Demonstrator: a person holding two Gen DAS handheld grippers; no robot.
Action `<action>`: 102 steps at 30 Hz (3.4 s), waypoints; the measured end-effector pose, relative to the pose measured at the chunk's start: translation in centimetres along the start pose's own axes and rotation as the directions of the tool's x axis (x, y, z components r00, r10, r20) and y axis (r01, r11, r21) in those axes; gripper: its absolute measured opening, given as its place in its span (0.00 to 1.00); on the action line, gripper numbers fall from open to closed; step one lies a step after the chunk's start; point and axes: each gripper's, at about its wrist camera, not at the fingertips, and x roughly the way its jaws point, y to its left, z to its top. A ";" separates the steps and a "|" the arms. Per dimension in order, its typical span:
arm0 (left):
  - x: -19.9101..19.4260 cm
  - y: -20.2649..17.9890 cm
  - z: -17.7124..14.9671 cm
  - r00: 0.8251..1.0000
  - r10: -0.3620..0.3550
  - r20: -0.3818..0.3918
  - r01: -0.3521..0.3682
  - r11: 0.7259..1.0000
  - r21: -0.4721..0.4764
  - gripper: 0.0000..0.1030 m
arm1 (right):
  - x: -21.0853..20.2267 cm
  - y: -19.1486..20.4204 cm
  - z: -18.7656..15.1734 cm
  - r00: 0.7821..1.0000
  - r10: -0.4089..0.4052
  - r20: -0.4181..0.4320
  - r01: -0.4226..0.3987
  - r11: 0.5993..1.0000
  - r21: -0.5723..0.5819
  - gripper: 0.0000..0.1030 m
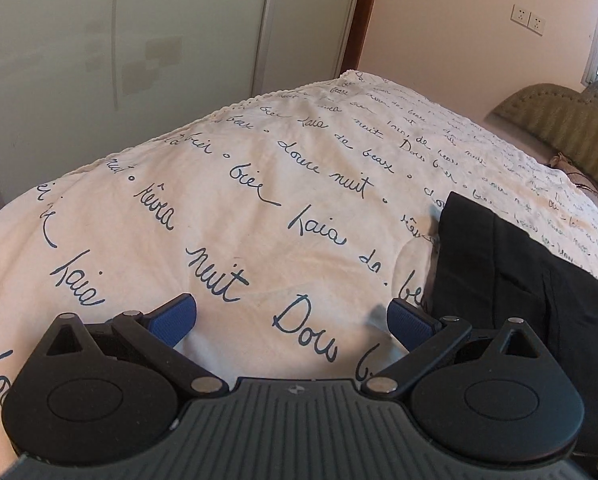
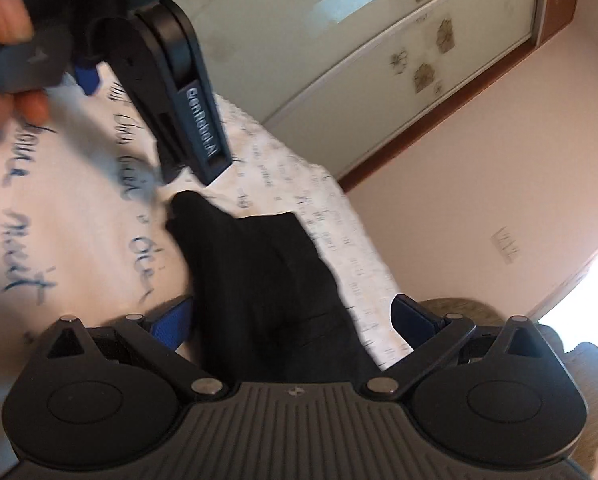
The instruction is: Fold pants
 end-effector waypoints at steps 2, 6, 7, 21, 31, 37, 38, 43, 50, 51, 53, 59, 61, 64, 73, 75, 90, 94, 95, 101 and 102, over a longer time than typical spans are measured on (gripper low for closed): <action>0.0 0.7 0.5 0.999 -0.039 -0.002 0.039 0.998 -0.047 1.00 | 0.7 0.8 0.4 0.999 -0.041 0.033 0.044 0.997 -0.069 0.99; -0.9 1.9 1.2 0.987 -0.162 -0.002 0.158 0.968 -0.193 1.00 | 1.0 1.3 0.2 0.993 0.120 0.003 -0.118 0.986 -0.121 0.45; -0.8 2.1 1.3 0.973 -0.230 -0.018 0.220 0.949 -0.227 1.00 | 1.0 1.8 0.2 0.991 0.135 0.002 -0.133 0.979 -0.153 0.30; 5.5 -0.9 0.6 0.618 -0.783 -0.070 0.549 0.493 -0.675 1.00 | 3.6 -9.0 -1.8 0.981 0.189 0.046 -0.185 0.832 0.523 0.23; 9.2 -3.0 0.6 0.620 -0.785 -0.001 0.536 0.425 -0.730 0.98 | 1.5 -12.9 -3.8 0.884 0.426 0.194 -0.446 0.639 0.626 0.27; 9.8 -3.6 0.9 0.680 -0.727 -0.094 0.501 0.555 -0.664 0.41 | 8.5 -13.4 -6.0 0.871 0.490 -0.025 -0.296 0.567 0.769 0.27; 10.1 -3.8 0.8 0.698 -0.704 -0.131 0.477 0.595 -0.647 0.27 | 9.3 -12.4 -5.8 0.859 0.510 -0.046 -0.309 0.588 0.747 0.28; 7.3 -5.1 1.1 0.773 -0.629 -0.084 0.519 0.704 -0.485 0.18 | 8.9 -14.1 -6.2 0.862 0.505 0.046 -0.328 0.485 0.811 0.46; -2.2 -12.0 3.0 0.793 -0.607 0.051 0.609 0.784 -0.124 0.18 | 5.3 -18.7 -9.1 0.909 0.393 0.142 -0.305 0.393 0.867 0.53; -3.0 -12.8 3.0 0.789 -0.612 0.057 0.615 0.783 -0.098 0.18 | 4.8 -19.4 -9.8 0.911 0.380 0.159 -0.305 0.364 0.880 0.53; -4.2 -14.0 2.6 0.769 -0.637 0.054 0.639 0.764 -0.086 0.18 | 3.4 -20.9 -11.6 0.918 0.350 0.185 -0.301 0.311 0.902 0.53; -5.6 -18.7 0.7 0.713 -0.701 0.005 0.699 0.711 -0.075 0.18 | -0.2 -24.2 -17.3 0.945 0.262 0.194 -0.251 0.203 0.947 0.53; -6.0 -20.2 -0.2 0.701 -0.713 -0.014 0.711 0.701 -0.059 0.19 | -1.3 -24.7 -18.8 0.956 0.236 0.174 -0.222 0.196 0.955 0.54; -6.3 -22.9 -1.1 0.687 -0.725 -0.043 0.725 0.688 -0.021 0.19 | -2.7 -25.4 -21.0 0.969 0.204 0.139 -0.177 0.182 0.967 0.53; -6.3 -32.8 -5.8 0.638 -0.753 -0.162 0.768 0.636 0.073 0.20 | -6.7 -27.7 -28.7 0.992 0.129 -0.007 -0.008 0.115 0.993 0.54; -6.1 -34.7 -6.9 0.634 -0.750 -0.190 0.772 0.630 0.086 0.20 | -7.3 -27.8 -30.4 0.991 0.125 -0.043 0.030 0.100 0.994 0.54; -5.4 -42.1 -13.0 0.637 -0.708 -0.306 0.769 0.615 0.176 0.22 | -9.1 -27.2 -38.0 0.968 0.137 -0.212 0.210 0.024 0.977 0.54; -5.1 -43.2 -13.4 0.631 -0.699 -0.337 0.771 0.611 0.177 0.34 | -9.3 -27.1 -38.7 0.961 0.141 -0.236 0.236 0.019 0.972 0.54; -4.9 -43.5 -13.5 0.624 -0.696 -0.355 0.776 0.607 0.173 0.41 | -9.3 -27.1 -38.8 0.958 0.144 -0.247 0.246 0.021 0.969 0.54; -5.3 -43.5 -13.5 0.523 -0.749 -0.406 0.843 0.524 0.119 0.66 | -11.1 -27.1 -41.2 0.938 0.116 -0.328 0.331 -0.012 0.943 0.76; -5.6 -43.3 -13.1 0.523 -0.755 -0.395 0.845 0.518 0.129 0.67 | -11.7 -27.2 -41.7 0.935 0.111 -0.338 0.342 -0.022 0.939 0.76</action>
